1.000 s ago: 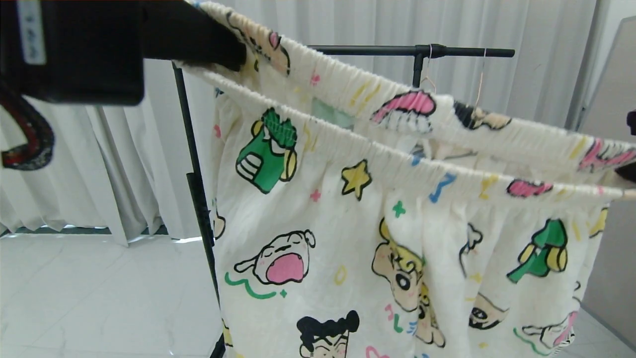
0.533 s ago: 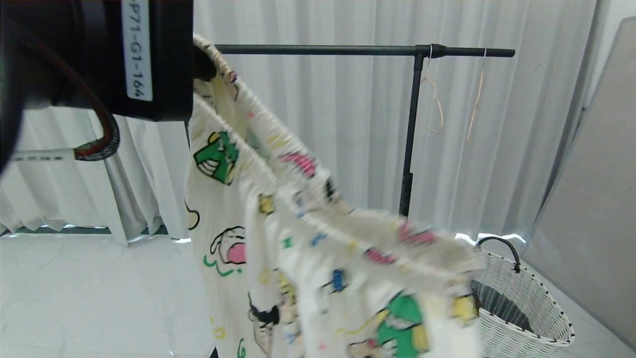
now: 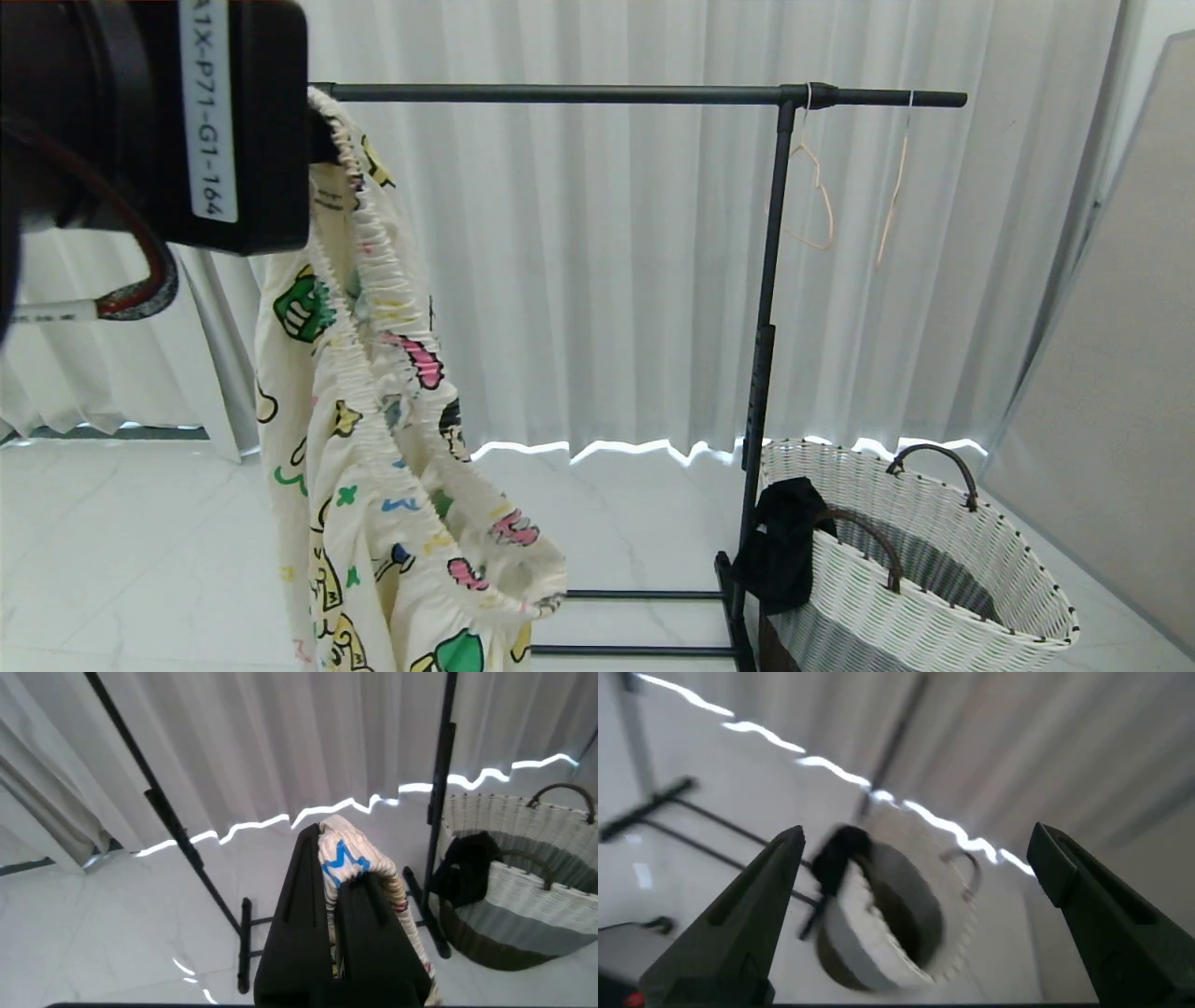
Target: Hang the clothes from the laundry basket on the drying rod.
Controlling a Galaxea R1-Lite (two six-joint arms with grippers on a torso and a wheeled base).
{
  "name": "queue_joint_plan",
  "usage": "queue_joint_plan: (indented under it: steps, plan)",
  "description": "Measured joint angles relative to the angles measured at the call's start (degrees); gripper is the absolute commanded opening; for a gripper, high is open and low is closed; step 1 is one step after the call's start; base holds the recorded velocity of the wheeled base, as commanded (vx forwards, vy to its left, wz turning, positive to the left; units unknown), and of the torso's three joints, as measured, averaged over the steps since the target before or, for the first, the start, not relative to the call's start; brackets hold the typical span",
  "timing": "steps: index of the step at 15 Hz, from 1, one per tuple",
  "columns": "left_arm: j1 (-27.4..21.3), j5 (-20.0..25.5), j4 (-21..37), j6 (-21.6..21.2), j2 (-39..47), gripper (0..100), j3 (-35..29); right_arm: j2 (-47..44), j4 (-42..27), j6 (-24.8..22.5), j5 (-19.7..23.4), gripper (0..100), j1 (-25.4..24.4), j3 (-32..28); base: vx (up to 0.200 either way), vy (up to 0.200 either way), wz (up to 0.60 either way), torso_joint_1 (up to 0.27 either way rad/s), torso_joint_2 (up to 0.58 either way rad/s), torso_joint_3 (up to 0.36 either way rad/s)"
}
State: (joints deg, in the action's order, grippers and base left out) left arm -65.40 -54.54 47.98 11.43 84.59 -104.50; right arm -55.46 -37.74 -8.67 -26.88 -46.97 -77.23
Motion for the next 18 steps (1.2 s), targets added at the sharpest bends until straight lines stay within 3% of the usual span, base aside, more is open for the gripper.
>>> queue_joint_plan:
  steps: [2, 5, 9, 14, 18]
  plan:
    - [0.02, -1.07, -0.02, -0.02, -2.32, 0, 3.56, 0.28, -0.13, -1.49, -0.21, 100, 10.03, 3.50, 0.000, 0.000, 0.00, 0.000, 0.00, 0.000]
    - [0.05, -1.35, 0.00, -0.06, -6.07, 0, 8.66, 1.29, 3.56, -3.64, -1.89, 100, 16.65, 9.73, 0.000, 0.000, 0.00, 0.000, 0.00, 0.000]
    - [0.16, -2.47, 0.02, -0.16, -8.22, 0, 10.46, 3.41, 7.83, -6.28, -3.66, 100, 18.99, 15.71, 0.000, 0.000, 0.00, 0.000, 0.00, 0.000]
    - [0.11, -5.23, 0.07, -0.22, -8.91, 0, 12.25, 4.35, 10.11, -5.10, -3.47, 100, 21.43, 16.76, 0.000, 0.000, 0.00, 0.120, -0.18, -0.181]
    - [0.00, -5.60, 0.05, -0.79, -9.46, 0, 12.85, 4.33, 10.65, -5.01, -3.28, 100, 22.61, 16.73, 0.000, 0.000, 0.00, 0.124, -0.59, -0.249]
